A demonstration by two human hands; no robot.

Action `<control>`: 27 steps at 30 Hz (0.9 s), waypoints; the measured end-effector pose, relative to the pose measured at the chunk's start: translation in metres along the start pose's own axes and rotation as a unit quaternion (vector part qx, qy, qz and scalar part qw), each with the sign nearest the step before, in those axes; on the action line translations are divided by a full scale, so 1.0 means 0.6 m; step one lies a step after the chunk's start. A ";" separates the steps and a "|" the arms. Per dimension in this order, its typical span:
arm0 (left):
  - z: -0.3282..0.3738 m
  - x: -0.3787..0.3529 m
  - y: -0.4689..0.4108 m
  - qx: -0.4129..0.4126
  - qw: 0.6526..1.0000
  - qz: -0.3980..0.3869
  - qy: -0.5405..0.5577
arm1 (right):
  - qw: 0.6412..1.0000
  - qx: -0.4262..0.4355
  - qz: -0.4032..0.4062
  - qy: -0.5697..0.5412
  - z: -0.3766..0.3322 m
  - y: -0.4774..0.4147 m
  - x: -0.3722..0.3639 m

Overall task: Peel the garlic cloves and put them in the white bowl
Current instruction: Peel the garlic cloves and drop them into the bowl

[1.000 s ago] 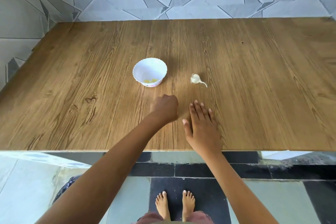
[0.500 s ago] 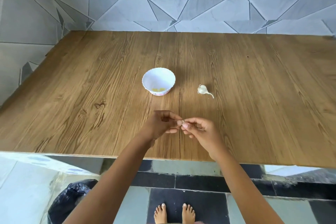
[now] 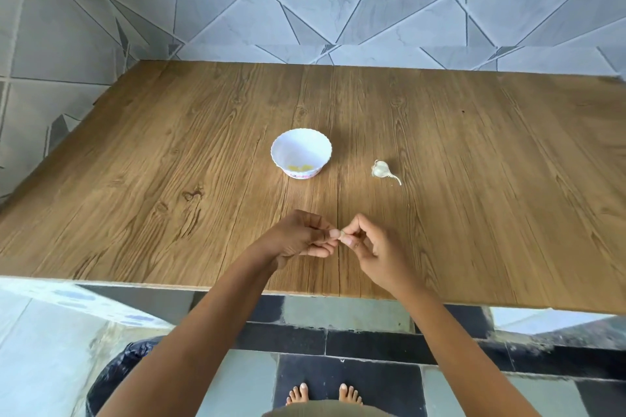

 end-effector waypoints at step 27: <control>0.028 0.011 -0.009 -0.290 0.871 0.211 -0.336 | 0.914 -0.366 -0.008 -0.177 0.028 -0.001 0.006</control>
Point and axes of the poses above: each hand's wrist, its own y-axis away from the middle knuckle, its own x-axis out of the back of the hand, z = x × y, the point moved 5 cm from there along -y, towards the middle knuckle, and after that the axes turned 11 degrees about z, right-handed, at the moved point
